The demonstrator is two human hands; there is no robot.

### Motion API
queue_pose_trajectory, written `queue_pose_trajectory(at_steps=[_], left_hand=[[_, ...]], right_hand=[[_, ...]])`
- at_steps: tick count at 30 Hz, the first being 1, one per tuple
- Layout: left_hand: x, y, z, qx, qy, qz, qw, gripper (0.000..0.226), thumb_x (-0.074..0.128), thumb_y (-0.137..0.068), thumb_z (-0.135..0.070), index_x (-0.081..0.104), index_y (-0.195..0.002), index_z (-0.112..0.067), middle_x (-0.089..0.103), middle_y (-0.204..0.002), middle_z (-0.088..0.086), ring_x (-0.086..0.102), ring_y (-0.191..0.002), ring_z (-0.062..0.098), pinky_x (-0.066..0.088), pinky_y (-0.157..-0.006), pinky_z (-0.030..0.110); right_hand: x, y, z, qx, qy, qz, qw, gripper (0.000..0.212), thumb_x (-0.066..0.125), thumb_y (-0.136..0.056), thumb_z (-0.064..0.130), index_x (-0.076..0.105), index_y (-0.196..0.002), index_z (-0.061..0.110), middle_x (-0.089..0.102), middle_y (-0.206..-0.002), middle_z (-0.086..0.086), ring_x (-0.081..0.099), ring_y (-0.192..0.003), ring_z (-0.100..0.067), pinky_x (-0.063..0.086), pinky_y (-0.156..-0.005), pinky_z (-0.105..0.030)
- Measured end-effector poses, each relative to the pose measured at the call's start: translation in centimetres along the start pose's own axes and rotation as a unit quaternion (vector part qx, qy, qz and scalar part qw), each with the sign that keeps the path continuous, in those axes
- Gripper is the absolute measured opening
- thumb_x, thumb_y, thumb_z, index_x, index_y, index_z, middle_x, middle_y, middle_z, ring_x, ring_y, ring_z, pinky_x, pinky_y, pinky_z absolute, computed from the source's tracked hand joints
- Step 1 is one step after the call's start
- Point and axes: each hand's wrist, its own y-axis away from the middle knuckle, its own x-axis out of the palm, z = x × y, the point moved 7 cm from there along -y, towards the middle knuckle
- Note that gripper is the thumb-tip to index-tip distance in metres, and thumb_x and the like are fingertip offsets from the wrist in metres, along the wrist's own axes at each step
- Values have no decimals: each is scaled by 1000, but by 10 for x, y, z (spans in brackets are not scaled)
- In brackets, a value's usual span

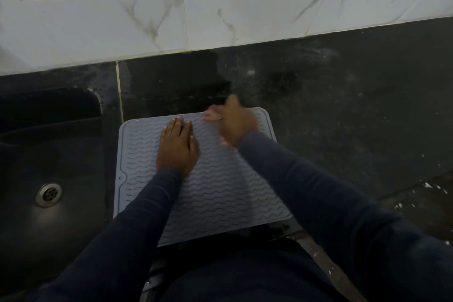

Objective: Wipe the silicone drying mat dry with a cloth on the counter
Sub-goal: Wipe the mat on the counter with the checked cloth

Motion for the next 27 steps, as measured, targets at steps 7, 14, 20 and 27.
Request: queue_pose_trajectory(at_steps=[7,14,20,27], left_hand=[[1,0,-1,2,4,-4,1000,57,29,-95,-34,40,-144,-8,32,-154,15,25,-144,29,10,-119,41],[-2,4,-2,-6,-12,-6,1000,55,29,-97,-34,38,-145,-8,30,-154,15,24,-144,28,11,-119,41],[11,20,-17,-6,-35,21,999,60,31,-100,-42,28,-150,-8,23,-158,13,16,-147,27,7,-119,44],[15,25,-18,-9,-55,17,998,69,20,-94,-51,27,-150,-12,21,-159,10,12,-148,25,3,-120,44]], right_hand=[[0,16,-88,41,89,93,991,31,48,-97,37,55,-125,26,50,-128,-14,58,-109,-38,46,-86,-43],[-27,-3,-73,53,64,38,996,34,48,-97,31,59,-127,21,45,-134,-12,58,-111,-36,48,-91,-43],[15,6,-17,-32,47,83,995,41,42,-101,38,50,-136,20,42,-139,-11,52,-118,-35,46,-95,-46],[-20,11,-134,121,201,133,963,34,45,-99,27,55,-130,19,42,-133,-12,52,-119,-37,44,-93,-46]])
